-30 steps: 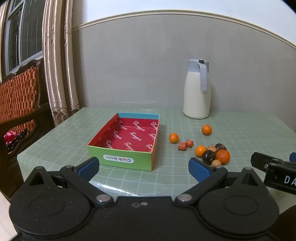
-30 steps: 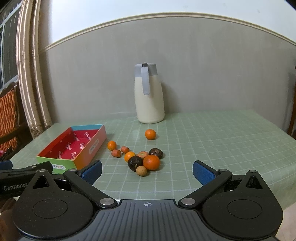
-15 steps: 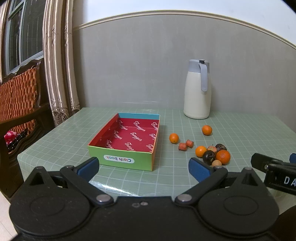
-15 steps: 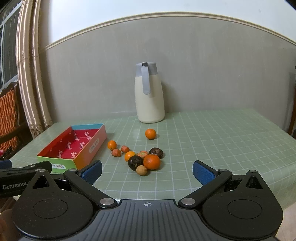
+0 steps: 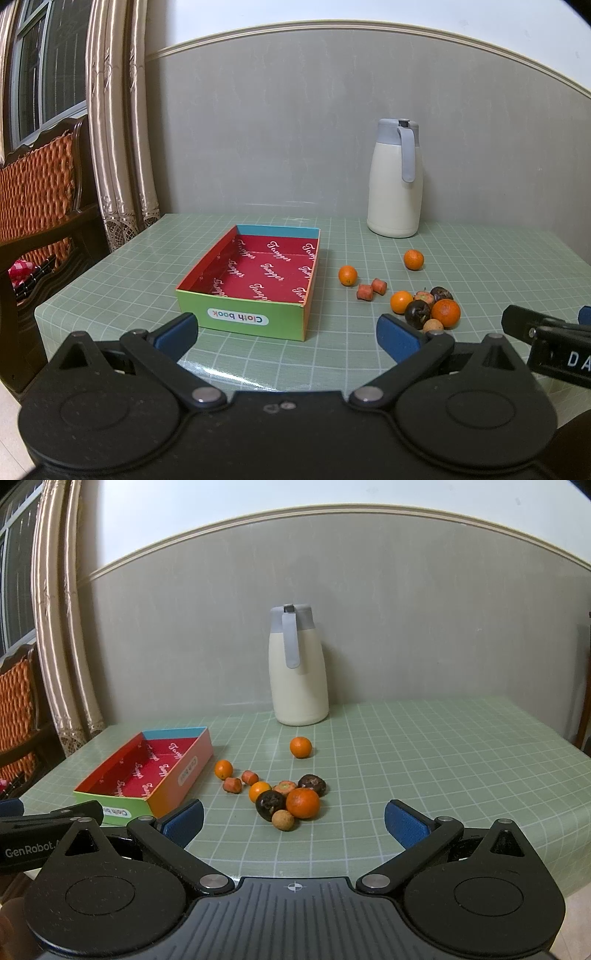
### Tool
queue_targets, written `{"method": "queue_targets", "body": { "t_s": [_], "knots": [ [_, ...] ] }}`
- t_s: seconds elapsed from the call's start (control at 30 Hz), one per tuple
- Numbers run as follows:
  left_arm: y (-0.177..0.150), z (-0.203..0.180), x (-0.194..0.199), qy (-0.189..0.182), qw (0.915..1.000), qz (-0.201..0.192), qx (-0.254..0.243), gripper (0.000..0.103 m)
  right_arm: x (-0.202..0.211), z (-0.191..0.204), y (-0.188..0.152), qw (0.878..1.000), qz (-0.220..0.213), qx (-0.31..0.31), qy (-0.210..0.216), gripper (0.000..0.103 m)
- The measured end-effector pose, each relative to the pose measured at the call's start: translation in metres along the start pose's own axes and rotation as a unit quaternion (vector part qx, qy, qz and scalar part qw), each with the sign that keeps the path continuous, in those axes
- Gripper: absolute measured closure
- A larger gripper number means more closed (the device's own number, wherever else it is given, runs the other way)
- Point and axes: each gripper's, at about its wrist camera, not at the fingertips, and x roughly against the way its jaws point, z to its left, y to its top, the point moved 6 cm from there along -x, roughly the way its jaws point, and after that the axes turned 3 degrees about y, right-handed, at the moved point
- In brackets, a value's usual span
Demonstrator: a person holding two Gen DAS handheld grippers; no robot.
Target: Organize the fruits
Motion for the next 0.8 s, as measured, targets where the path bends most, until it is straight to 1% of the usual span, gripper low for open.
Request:
{"method": "queue_targets", "body": {
  "t_s": [0.8],
  "knots": [
    [0.0018, -0.0031, -0.0030, -0.002, 1.0000, 0.000, -0.007, 0.006, -0.0033, -0.0078, 0.0013, 1.000, -0.001, -0.007, -0.005, 0.000]
  ]
}}
